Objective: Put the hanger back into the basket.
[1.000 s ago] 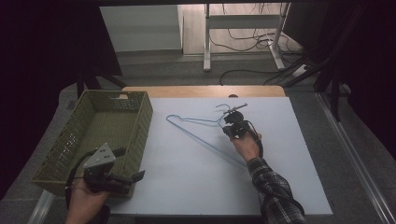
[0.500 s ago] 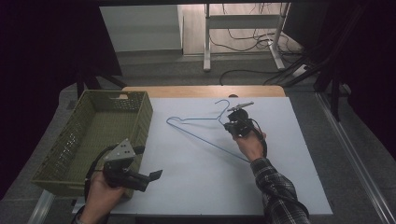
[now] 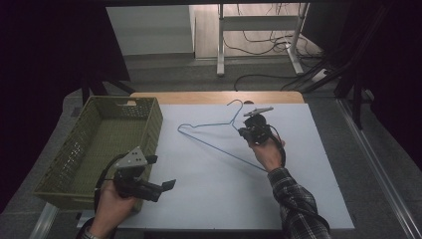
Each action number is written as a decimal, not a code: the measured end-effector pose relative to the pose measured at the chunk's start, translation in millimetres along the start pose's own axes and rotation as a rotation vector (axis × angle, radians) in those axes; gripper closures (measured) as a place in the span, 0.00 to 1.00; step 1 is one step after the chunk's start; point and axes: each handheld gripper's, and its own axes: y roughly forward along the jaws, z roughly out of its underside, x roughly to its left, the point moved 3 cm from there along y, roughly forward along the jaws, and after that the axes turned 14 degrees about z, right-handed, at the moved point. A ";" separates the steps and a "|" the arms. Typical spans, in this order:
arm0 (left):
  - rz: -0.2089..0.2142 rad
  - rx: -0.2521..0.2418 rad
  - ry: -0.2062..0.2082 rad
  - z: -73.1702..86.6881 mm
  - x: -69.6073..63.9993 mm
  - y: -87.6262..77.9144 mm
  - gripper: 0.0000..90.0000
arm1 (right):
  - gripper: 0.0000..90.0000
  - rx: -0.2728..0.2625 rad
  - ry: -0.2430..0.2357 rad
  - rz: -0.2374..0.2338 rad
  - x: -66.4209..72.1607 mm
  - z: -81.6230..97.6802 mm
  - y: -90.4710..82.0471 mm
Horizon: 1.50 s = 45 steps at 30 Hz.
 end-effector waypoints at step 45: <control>-0.051 0.126 -0.058 -144.5 157.7 241.7 0.64 | 0.97 -0.032 -0.019 -0.029 8.9 2.3 3.4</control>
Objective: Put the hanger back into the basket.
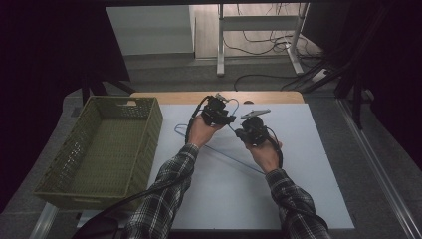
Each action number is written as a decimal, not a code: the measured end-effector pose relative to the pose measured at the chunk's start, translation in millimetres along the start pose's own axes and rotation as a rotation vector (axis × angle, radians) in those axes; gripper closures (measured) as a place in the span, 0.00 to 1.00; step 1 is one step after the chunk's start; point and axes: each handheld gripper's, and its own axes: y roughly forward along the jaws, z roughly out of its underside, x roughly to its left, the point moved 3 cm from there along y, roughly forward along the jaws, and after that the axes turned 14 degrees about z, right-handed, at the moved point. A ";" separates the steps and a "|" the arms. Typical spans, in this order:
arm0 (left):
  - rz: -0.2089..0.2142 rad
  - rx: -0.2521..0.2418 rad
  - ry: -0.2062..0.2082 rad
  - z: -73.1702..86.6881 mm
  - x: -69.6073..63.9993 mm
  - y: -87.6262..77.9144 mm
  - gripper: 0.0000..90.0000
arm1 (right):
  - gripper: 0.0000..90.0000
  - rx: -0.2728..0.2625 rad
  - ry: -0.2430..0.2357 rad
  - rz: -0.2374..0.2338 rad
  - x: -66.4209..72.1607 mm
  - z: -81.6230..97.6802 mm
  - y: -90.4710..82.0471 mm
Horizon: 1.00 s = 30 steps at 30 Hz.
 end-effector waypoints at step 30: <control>-0.064 -0.155 0.023 0.9 -55.4 -45.7 0.95 | 0.75 -0.018 0.000 -0.111 0.4 -14.6 -44.4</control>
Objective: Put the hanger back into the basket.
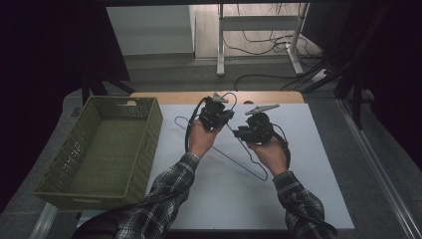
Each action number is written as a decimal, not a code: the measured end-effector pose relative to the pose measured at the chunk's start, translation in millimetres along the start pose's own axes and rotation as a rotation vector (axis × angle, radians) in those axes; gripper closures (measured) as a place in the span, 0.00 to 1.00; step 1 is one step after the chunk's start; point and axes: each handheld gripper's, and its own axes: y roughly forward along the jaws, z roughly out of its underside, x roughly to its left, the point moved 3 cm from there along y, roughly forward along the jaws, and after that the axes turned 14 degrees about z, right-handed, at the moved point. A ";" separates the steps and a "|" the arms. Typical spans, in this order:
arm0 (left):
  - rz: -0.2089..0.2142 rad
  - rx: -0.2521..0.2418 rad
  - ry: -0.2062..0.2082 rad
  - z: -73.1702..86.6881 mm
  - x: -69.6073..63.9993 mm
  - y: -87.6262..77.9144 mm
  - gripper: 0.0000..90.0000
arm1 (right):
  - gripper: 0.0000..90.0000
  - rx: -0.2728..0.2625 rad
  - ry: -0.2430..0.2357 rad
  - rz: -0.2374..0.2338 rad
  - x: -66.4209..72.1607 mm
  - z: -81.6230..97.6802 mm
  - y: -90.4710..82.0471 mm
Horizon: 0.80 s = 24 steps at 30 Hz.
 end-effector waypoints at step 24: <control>0.111 0.140 0.104 41.6 -39.9 -102.8 0.33 | 0.97 0.001 -0.128 -0.083 7.3 21.2 -32.0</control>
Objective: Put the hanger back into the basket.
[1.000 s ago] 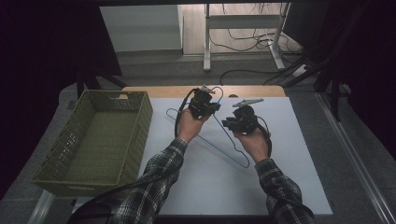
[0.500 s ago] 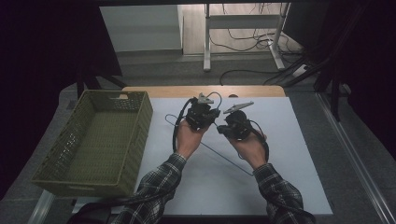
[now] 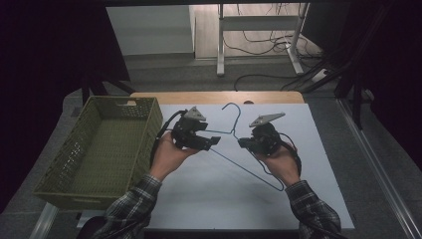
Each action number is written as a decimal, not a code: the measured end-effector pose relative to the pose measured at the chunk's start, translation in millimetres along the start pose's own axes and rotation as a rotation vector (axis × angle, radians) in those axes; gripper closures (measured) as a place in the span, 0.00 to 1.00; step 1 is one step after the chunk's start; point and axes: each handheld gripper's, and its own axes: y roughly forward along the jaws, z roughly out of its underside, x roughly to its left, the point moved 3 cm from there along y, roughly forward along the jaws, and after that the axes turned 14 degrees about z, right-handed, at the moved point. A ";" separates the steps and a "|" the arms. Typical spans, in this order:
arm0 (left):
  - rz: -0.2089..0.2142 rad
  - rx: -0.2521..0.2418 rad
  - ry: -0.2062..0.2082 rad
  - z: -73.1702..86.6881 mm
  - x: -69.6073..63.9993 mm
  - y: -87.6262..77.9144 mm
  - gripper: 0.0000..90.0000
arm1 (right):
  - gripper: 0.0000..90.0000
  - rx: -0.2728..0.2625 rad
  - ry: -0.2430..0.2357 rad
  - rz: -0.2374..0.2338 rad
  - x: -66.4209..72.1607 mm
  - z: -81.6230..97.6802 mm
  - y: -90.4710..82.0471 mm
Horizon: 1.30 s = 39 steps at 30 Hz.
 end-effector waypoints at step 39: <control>0.471 0.287 0.204 48.0 -16.6 5.9 0.97 | 0.95 0.026 -0.235 -0.262 45.8 29.6 -38.1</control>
